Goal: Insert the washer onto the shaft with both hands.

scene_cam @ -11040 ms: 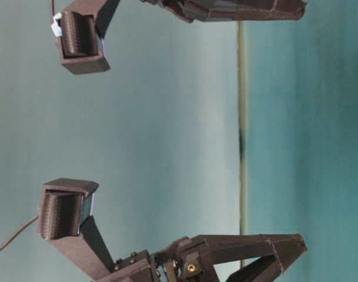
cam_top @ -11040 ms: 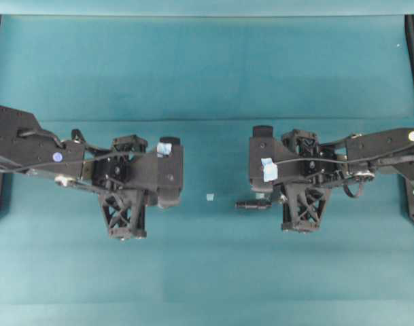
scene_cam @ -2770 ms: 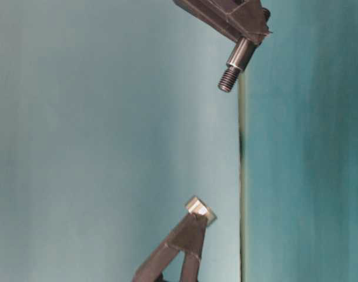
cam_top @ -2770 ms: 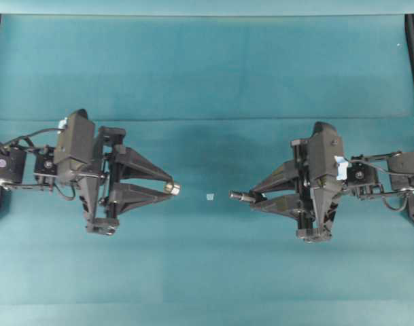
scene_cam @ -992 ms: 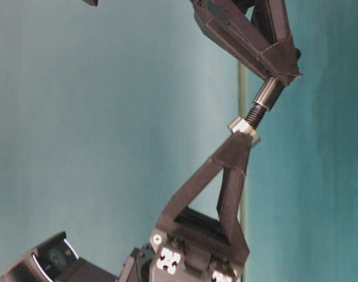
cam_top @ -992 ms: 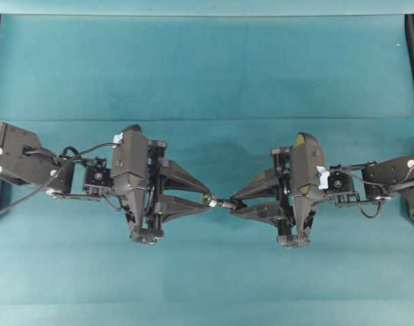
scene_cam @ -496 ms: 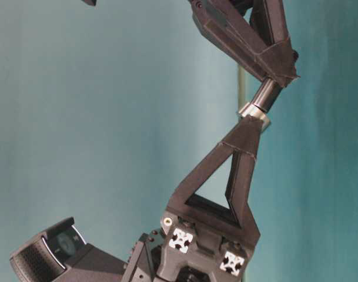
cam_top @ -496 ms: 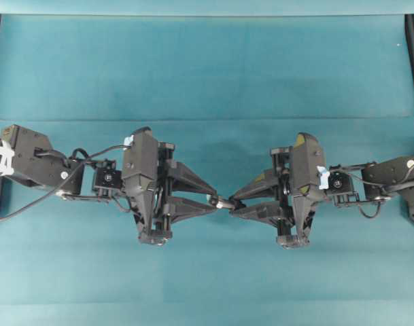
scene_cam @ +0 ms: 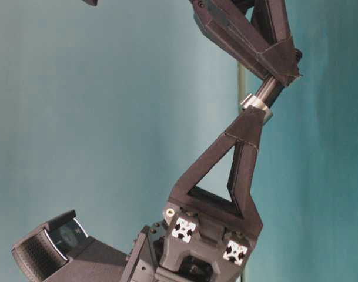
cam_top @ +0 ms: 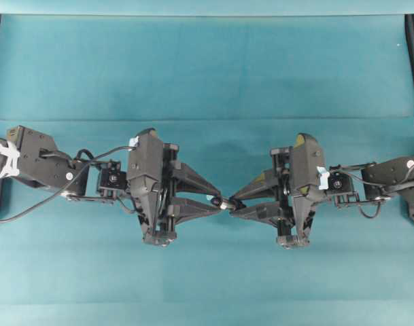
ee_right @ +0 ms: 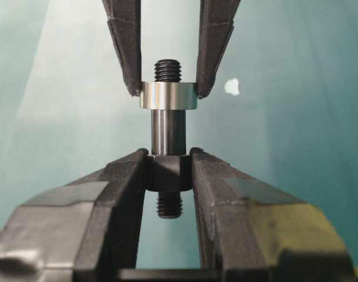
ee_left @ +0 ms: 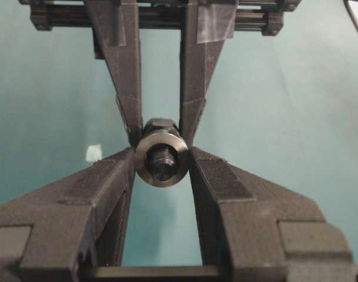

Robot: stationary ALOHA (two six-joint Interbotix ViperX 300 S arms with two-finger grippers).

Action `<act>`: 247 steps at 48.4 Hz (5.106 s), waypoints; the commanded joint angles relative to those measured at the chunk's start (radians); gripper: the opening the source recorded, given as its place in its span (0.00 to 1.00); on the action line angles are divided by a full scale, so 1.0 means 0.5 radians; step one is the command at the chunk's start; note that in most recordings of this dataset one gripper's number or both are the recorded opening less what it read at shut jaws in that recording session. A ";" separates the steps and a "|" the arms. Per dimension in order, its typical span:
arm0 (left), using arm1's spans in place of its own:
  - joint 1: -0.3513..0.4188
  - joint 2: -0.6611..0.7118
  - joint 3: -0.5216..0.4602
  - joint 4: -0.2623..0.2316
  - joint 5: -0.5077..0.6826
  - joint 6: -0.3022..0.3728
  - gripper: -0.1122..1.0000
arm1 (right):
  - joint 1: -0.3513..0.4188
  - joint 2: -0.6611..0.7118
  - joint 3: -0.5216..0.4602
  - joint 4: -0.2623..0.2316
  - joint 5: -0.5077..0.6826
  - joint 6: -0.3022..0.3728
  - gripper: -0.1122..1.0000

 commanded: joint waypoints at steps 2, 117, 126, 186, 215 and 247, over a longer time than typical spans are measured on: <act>-0.006 0.006 -0.037 0.006 -0.006 -0.003 0.43 | 0.006 -0.009 -0.046 0.006 -0.037 0.021 0.10; 0.015 -0.067 -0.221 0.006 0.316 -0.003 0.77 | 0.037 0.055 -0.086 0.009 -0.083 0.021 0.10; 0.037 -0.249 -0.144 0.006 0.331 -0.003 0.77 | 0.037 0.040 -0.052 0.006 -0.178 0.031 0.10; 0.009 -1.132 0.417 0.006 1.040 0.018 0.76 | 0.037 0.043 -0.055 0.006 -0.129 0.031 0.10; 0.009 -1.154 0.433 0.006 1.040 0.015 0.76 | 0.037 0.046 -0.058 0.009 -0.132 0.031 0.10; 0.006 -1.150 0.433 0.006 1.040 0.015 0.76 | 0.037 0.043 -0.055 0.006 -0.129 0.031 0.10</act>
